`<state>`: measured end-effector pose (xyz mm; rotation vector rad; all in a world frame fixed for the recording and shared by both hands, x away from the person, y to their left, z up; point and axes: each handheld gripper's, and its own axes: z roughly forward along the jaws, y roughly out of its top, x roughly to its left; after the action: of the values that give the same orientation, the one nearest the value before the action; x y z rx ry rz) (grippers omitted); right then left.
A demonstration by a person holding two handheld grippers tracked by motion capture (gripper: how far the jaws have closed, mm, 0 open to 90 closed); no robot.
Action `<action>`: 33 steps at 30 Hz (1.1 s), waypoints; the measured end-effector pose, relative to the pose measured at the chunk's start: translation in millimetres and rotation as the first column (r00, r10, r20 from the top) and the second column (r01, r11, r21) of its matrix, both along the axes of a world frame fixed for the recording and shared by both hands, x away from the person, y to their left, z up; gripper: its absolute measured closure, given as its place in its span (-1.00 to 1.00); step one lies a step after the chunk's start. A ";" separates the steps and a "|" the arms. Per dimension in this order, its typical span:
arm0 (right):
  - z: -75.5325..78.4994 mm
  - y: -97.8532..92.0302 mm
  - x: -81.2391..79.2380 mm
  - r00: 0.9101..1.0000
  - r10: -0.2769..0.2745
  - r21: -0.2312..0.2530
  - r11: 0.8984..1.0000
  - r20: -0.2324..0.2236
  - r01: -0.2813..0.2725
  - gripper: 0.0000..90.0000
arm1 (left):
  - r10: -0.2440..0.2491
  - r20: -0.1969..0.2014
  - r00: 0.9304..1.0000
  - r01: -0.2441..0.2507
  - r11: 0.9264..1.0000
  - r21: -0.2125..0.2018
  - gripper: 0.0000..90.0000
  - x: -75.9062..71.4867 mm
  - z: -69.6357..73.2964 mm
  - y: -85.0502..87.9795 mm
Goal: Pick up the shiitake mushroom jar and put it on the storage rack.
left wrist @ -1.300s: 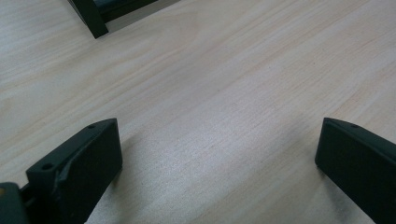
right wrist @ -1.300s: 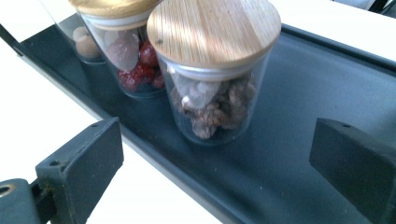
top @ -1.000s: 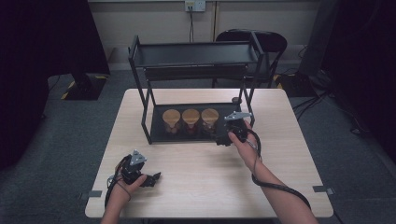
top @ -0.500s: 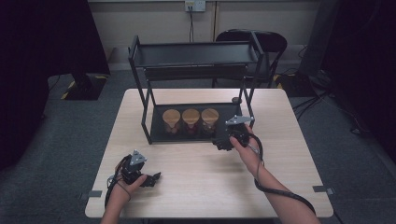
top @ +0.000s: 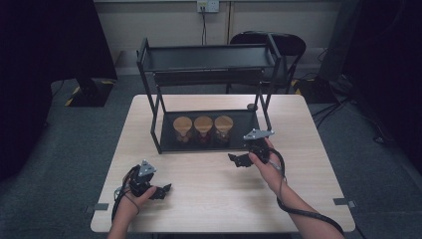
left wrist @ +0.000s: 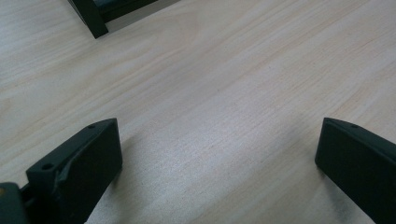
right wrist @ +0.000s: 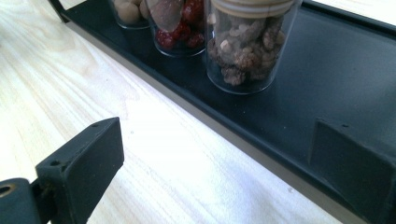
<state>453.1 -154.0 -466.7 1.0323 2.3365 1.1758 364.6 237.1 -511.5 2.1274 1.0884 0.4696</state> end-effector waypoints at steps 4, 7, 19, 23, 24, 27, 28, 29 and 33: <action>-0.6 -2.0 -3.5 1.000 0.003 0.004 1.000 0.000 -0.003 -0.94 | 0.000 0.000 1.000 0.000 1.000 0.000 -1.00 0.0 0.0 0.0; -1.6 -3.3 -5.9 1.000 0.006 0.009 1.000 -0.001 -0.006 -0.94 | 0.000 0.000 1.000 0.000 1.000 0.001 -1.00 0.0 0.0 0.0; -5.0 -9.1 -14.9 1.000 0.017 0.014 1.000 -0.005 -0.017 -0.94 | 0.000 0.000 1.000 0.000 1.000 0.000 -1.00 0.0 0.0 0.0; -5.9 -11.7 -18.5 1.000 0.021 0.009 1.000 -0.004 -0.021 -0.94 | 0.000 0.000 1.000 0.000 1.000 0.000 -1.00 0.0 0.0 0.0; -6.2 -12.5 -19.3 1.000 0.022 0.010 1.000 -0.006 -0.022 -0.94 | 0.000 0.000 1.000 0.000 1.000 0.000 -1.00 0.0 0.0 0.0; -6.4 -14.2 -21.8 1.000 0.028 0.010 1.000 -0.003 -0.028 -0.94 | 0.000 0.000 1.000 0.000 1.000 0.000 -1.00 0.0 0.0 0.0; -6.5 -14.8 -22.5 1.000 0.030 0.013 0.999 -0.003 -0.030 -0.94 | 0.000 0.000 1.000 0.000 1.000 0.000 -1.00 0.0 0.0 0.0; -6.5 -15.4 -23.3 1.000 0.030 0.012 0.999 -0.004 -0.030 -0.94 | 0.000 0.000 1.000 0.000 1.000 0.000 -1.00 0.0 0.0 0.0; -6.8 -18.0 -25.7 0.999 0.034 0.010 0.999 -0.003 -0.034 -0.94 | -0.003 0.000 1.000 0.003 1.000 0.004 -1.00 0.1 0.2 0.3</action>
<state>427.4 -172.0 -473.6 1.0023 2.3617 1.2002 364.7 237.4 -511.3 2.1318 1.0852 0.4710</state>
